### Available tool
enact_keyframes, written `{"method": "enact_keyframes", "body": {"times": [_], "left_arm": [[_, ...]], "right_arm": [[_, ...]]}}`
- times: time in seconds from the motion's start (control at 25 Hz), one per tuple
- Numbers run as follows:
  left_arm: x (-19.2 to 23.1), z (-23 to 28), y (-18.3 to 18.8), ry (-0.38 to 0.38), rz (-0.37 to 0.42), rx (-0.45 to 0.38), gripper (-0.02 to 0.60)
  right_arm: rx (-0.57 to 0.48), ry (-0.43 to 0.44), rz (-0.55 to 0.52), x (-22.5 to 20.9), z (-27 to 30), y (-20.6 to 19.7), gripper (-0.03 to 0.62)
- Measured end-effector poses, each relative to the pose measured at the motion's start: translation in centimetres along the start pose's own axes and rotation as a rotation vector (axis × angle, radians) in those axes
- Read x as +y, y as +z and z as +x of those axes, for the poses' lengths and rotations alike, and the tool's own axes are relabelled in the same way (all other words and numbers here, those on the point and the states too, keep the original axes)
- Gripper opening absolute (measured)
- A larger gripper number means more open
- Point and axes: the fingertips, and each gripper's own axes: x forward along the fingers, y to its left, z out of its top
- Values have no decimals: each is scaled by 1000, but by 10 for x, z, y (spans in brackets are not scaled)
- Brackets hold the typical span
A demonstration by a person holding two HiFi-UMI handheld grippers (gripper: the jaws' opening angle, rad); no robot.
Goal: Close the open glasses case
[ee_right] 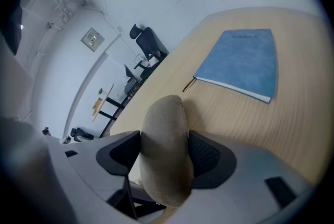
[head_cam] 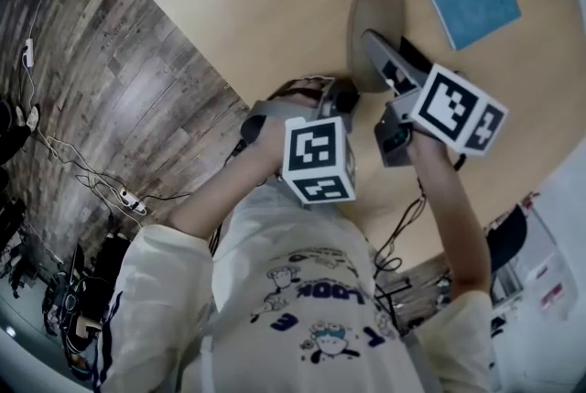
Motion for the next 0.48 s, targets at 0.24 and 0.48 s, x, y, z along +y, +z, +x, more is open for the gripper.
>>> {"method": "enact_keyframes", "body": {"times": [0.24, 0.48], "left_arm": [[1, 3, -6, 72, -163, -28, 2], [48, -22, -49, 160, -211, 12, 2]], "right_arm": [[-10, -3, 12, 1, 2, -5, 288], [-28, -21, -257, -2, -22, 15, 289]]}}
